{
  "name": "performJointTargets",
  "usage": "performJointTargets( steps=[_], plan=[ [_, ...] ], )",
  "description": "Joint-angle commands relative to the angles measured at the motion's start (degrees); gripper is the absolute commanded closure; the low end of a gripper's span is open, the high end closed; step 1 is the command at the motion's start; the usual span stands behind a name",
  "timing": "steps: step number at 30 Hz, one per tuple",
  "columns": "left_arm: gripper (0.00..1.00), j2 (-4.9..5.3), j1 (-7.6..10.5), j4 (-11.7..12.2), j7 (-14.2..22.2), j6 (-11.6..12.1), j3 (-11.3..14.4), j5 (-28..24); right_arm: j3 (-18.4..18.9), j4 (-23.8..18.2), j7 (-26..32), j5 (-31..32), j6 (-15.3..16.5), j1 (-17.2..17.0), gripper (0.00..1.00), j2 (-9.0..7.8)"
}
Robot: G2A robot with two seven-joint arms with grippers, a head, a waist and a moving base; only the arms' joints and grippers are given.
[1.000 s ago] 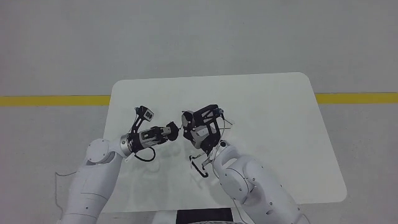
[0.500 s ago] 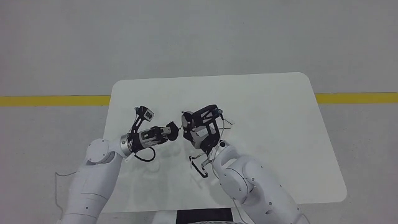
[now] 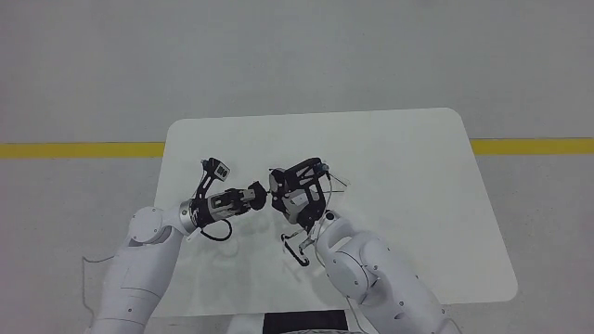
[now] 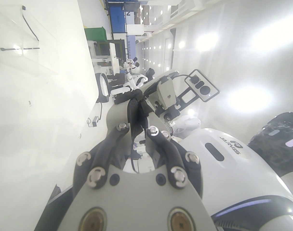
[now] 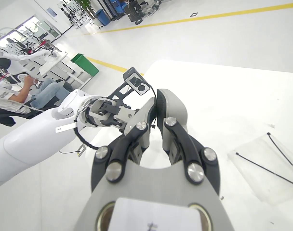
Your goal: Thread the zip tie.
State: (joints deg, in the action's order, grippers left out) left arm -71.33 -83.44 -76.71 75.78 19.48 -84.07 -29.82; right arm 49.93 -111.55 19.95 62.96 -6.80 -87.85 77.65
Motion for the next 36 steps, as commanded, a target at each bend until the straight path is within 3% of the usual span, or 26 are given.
performJointTargets(
  steps=[1, 21, 36],
  plan=[
    [1.0, 0.0, 0.0, 0.0, 0.0, 0.0, 0.0, 0.0, -0.02, 0.09, 0.11, 0.01, -0.05, 0.07, 1.0, 0.03],
    [1.0, 0.0, 0.0, 0.0, 0.0, 0.0, 0.0, 0.0, 0.82, -0.29, 0.15, 0.75, -0.27, -0.67, 1.0, -0.04],
    [1.0, 0.0, 0.0, 0.0, 0.0, 0.0, 0.0, 0.0, -0.64, 0.98, 0.71, 0.09, 0.26, 0.64, 1.0, 0.4]
  ],
)
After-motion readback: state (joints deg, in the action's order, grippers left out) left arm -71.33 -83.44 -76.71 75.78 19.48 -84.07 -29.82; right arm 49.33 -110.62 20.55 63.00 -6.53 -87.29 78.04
